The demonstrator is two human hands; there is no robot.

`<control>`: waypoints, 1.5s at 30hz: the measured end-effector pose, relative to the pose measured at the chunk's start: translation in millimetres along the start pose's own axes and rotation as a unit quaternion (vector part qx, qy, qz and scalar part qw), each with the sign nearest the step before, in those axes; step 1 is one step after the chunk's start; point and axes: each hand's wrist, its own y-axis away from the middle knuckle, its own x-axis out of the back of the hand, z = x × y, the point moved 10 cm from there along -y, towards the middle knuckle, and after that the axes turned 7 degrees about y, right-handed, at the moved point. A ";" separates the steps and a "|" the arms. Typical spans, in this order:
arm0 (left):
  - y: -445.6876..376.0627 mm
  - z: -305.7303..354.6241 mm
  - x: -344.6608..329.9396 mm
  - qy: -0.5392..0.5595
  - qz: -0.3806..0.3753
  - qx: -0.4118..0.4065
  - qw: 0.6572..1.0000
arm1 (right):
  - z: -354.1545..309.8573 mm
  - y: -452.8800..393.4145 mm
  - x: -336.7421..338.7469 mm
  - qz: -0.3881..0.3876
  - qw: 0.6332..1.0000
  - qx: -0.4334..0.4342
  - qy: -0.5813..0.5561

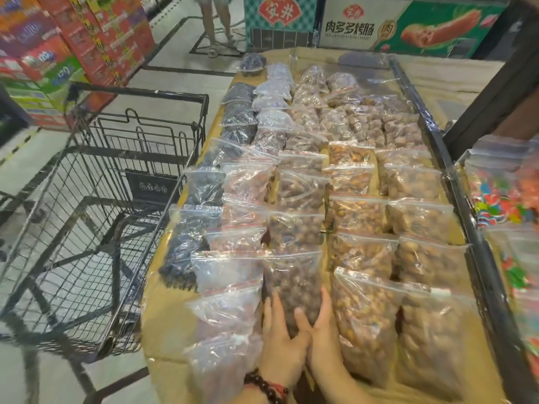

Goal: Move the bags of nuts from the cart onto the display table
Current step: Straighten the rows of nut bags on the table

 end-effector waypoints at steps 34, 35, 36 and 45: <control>-5.3 2.8 -100.7 0.014 -0.058 0.054 0.997 | 56.1 4.5 130.5 0.061 0.997 -0.029 -0.025; -8.0 4.0 -99.5 0.062 -0.054 0.075 0.994 | 51.9 -0.3 128.1 0.056 0.997 -0.031 -0.043; -11.9 5.2 -102.8 0.103 -0.059 0.089 0.989 | 48.8 -6.3 125.5 0.052 0.996 -0.033 -0.066; -32.5 21.3 -104.5 0.011 -0.026 0.058 0.998 | 43.9 -24.2 115.3 0.059 0.984 -0.051 -0.160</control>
